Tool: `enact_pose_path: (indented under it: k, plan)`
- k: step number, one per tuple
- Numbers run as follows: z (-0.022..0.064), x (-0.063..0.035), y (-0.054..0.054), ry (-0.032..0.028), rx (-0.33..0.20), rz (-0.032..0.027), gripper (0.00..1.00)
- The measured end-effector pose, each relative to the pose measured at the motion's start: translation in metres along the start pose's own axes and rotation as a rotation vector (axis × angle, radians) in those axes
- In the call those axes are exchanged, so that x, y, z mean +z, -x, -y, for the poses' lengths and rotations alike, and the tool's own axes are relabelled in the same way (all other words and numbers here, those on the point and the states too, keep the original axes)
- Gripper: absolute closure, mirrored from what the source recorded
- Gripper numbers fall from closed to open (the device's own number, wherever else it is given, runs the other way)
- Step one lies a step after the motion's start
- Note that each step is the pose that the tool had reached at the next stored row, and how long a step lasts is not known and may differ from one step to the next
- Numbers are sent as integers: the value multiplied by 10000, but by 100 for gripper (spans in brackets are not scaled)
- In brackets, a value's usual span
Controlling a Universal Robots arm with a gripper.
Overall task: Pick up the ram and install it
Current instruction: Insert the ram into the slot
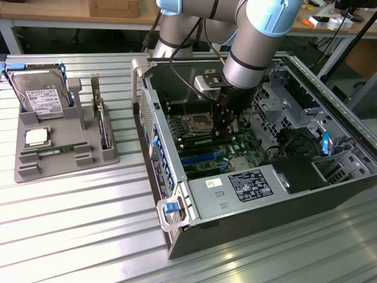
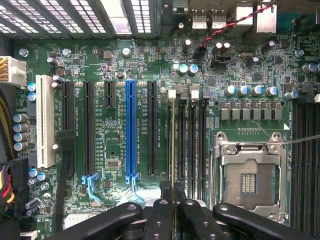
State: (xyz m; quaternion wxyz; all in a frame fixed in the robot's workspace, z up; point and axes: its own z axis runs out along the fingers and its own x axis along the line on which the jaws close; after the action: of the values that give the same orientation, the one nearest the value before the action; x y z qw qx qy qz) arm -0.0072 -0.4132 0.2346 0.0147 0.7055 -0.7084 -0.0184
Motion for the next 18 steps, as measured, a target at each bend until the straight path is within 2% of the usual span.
enact_pose_path:
  k: [18]
  plan:
    - [2,27,0,9,-167,3,88]
